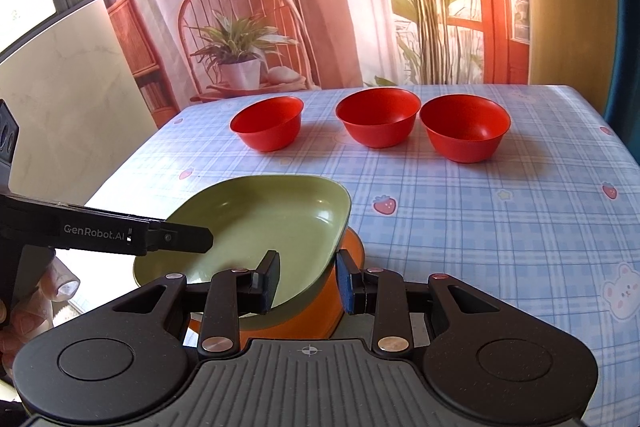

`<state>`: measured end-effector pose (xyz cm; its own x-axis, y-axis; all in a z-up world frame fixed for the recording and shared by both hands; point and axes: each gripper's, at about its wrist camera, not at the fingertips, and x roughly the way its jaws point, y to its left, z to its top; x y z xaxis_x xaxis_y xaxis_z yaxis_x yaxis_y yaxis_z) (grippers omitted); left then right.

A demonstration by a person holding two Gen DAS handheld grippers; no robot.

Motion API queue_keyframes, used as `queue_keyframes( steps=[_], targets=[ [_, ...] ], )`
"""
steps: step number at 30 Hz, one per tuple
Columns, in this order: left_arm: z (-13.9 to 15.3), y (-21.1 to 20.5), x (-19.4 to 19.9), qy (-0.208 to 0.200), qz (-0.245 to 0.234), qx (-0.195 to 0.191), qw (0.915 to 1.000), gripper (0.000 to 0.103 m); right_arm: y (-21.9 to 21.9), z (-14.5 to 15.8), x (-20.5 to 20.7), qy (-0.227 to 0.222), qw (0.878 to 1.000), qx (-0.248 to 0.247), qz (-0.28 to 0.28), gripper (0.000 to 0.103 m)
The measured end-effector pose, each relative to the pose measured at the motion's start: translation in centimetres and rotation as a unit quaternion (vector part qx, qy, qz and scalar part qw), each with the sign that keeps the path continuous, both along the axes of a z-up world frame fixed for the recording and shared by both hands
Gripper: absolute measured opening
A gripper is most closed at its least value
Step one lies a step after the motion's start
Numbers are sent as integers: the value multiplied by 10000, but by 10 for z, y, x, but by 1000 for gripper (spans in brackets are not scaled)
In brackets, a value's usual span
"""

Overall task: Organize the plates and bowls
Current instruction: 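Lower the green plate onto the orange plate with the right tool while the left tool holds it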

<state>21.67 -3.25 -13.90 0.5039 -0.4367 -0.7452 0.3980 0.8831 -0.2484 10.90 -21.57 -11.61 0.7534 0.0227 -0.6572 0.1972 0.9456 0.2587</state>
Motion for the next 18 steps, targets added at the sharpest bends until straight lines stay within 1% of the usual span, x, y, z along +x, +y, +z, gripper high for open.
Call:
queue_keyframes(
  steps=[5,7,9,11,12,18],
  targets=[
    [-4,2,-1,22,24,21,10000,40,1,-2,1,48,10000,19,39,29],
    [-7,2,0,51,10,39,10000,43,1,-6,2,114,9999,61,59,31],
    [-9,2,0,21,72,109,9999,49,2,-9,3,180,9998,90,37,34],
    [-9,3,0,-13,128,147,9998,51,2,-11,3,200,9998,82,16,38],
    [-8,4,0,-19,152,126,9998,51,2,-11,3,190,9998,70,-3,40],
    [-5,6,1,-86,237,76,9997,52,-5,-11,0,137,9998,69,-146,41]
  ],
)
